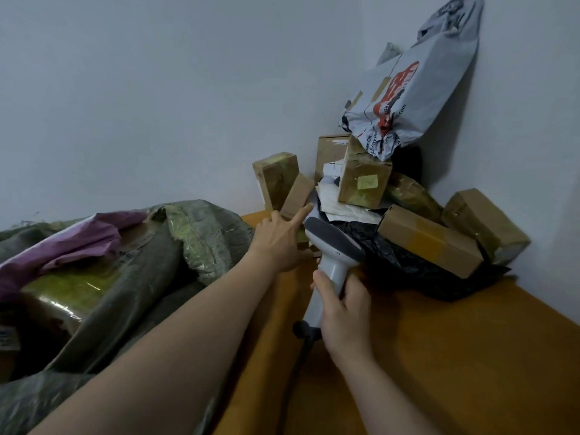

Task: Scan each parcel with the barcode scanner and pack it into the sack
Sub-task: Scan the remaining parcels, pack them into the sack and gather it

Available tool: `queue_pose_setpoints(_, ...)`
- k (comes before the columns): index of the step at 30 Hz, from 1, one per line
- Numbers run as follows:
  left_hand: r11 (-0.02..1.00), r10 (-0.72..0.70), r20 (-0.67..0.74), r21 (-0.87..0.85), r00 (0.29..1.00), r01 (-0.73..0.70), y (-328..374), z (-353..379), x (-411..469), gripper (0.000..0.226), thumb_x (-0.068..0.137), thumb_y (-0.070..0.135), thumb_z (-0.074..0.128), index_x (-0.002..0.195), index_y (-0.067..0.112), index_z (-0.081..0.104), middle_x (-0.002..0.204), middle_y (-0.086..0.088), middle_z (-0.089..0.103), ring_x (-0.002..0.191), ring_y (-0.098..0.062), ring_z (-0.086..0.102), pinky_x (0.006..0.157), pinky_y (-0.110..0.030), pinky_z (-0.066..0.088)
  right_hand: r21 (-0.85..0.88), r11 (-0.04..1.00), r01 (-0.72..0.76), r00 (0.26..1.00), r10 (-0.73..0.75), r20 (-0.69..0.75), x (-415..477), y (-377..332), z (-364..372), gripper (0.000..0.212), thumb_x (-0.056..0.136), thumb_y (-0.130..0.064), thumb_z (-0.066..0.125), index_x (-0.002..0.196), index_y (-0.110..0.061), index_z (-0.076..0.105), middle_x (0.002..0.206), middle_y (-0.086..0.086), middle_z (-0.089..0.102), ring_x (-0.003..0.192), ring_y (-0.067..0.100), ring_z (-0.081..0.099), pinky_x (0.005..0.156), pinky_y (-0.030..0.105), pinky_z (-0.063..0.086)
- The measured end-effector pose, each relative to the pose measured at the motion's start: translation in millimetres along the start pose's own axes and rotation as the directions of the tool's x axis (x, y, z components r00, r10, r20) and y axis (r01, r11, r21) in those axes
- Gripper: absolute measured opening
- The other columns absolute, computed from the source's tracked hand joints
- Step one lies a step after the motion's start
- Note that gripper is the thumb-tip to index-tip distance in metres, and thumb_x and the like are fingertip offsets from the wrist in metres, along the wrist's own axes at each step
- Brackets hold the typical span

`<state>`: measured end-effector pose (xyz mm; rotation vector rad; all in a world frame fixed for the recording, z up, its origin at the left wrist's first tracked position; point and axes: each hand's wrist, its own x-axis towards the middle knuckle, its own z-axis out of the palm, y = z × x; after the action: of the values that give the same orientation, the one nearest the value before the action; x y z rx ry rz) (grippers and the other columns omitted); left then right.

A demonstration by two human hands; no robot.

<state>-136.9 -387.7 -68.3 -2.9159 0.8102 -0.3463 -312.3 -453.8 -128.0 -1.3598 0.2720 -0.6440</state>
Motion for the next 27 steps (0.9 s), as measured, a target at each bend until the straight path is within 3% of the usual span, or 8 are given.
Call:
queue_pose_setpoints(5, 0.999, -0.036, 0.141, 0.034, 0.989, 0.032, 12, 1, 28, 0.092, 0.09, 0.06, 0.066, 0.162, 0.042, 0.011, 0.164, -0.033, 0.005, 0.144, -0.055, 0.029, 0.116, -0.057, 0.036, 0.031, 0.999, -0.018, 0.999, 0.019, -0.036, 2, 1, 1, 0.019, 0.094, -0.026, 0.071, 0.086, -0.009, 0.066, 0.078, 0.005, 0.067, 0.063, 0.003, 0.062, 0.055, 0.016, 0.047)
queue_pose_setpoints(11, 0.977, -0.079, 0.095, -0.191, 0.992, 0.096, -1, 13, 42, 0.089, 0.082, 0.059, 0.072, 0.154, 0.034, 0.026, 0.155, -0.025, 0.028, 0.135, -0.051, 0.04, 0.112, -0.058, 0.039, 0.028, 1.0, -0.009, 0.999, 0.01, -0.039, 2, 0, 1, 0.015, 0.093, -0.025, 0.072, 0.083, -0.015, 0.067, 0.075, 0.002, 0.068, 0.063, 0.005, 0.063, 0.055, 0.018, 0.047)
queue_pose_setpoints(14, 0.912, -0.147, 0.11, -0.37, 0.983, 0.178, -9, 14, 49, 0.104, 0.065, 0.078, 0.061, 0.149, 0.024, 0.033, 0.153, -0.021, 0.034, 0.135, -0.047, 0.043, 0.112, -0.058, 0.04, 0.027, 0.999, -0.017, 0.999, 0.019, -0.043, 2, 2, 1, 0.017, 0.093, -0.027, 0.072, 0.083, -0.015, 0.066, 0.08, -0.004, 0.068, 0.067, 0.013, 0.064, 0.054, 0.021, 0.046)
queue_pose_setpoints(16, 0.864, -0.193, 0.101, -0.455, 0.976, 0.218, -13, 16, 55, 0.101, 0.073, 0.085, 0.053, 0.15, 0.02, 0.038, 0.154, -0.018, 0.036, 0.134, -0.043, 0.046, 0.112, -0.056, 0.042, 0.027, 0.999, -0.028, 0.998, 0.029, -0.058, 4, 3, 2, 0.017, 0.093, -0.029, 0.072, 0.082, -0.016, 0.067, 0.075, -0.002, 0.068, 0.065, 0.012, 0.063, 0.053, 0.022, 0.046)
queue_pose_setpoints(18, 0.84, -0.233, 0.062, -0.489, 0.971, 0.233, -15, 20, 62, 0.082, 0.09, 0.076, 0.052, 0.147, 0.017, 0.044, 0.152, -0.015, 0.04, 0.129, -0.036, 0.052, 0.109, -0.051, 0.047, 0.03, 0.999, -0.038, 0.996, 0.04, -0.078, 4, 3, 2, 0.016, 0.092, -0.029, 0.072, 0.082, -0.017, 0.067, 0.069, -0.003, 0.067, 0.063, 0.007, 0.063, 0.053, 0.02, 0.046)
queue_pose_setpoints(20, 0.862, -0.228, 0.044, -0.455, 0.973, 0.223, -19, 24, 68, 0.068, 0.094, 0.058, 0.061, 0.145, 0.016, 0.043, 0.149, -0.014, 0.043, 0.123, -0.033, 0.055, 0.103, -0.047, 0.052, 0.026, 0.999, -0.038, 0.996, 0.04, -0.082, 4, 4, 2, 0.017, 0.092, -0.03, 0.072, 0.081, -0.018, 0.066, 0.069, -0.003, 0.066, 0.063, 0.006, 0.063, 0.055, 0.023, 0.048)
queue_pose_setpoints(23, 0.855, -0.207, 0.091, -0.467, 0.974, 0.226, -22, 29, 79, 0.077, 0.088, 0.05, 0.073, 0.147, 0.017, 0.037, 0.149, -0.014, 0.041, 0.124, -0.034, 0.054, 0.101, -0.046, 0.054, -0.006, 0.999, -0.035, 0.997, 0.035, -0.069, 7, 6, 3, 0.02, 0.093, -0.033, 0.072, 0.081, -0.019, 0.065, 0.077, -0.004, 0.067, 0.067, 0.011, 0.063, 0.064, 0.04, 0.053)
queue_pose_setpoints(27, 0.821, -0.161, 0.226, -0.51, 0.961, 0.258, -18, 36, 77, 0.096, 0.087, 0.064, 0.067, 0.161, 0.021, 0.023, 0.163, -0.017, 0.026, 0.143, -0.041, 0.04, 0.115, -0.053, 0.041, 0.002, 1.0, -0.028, 0.997, 0.028, -0.071, 9, 6, 1, 0.019, 0.092, -0.033, 0.071, 0.083, -0.017, 0.065, 0.073, 0.002, 0.066, 0.069, 0.01, 0.064, 0.06, 0.031, 0.052)
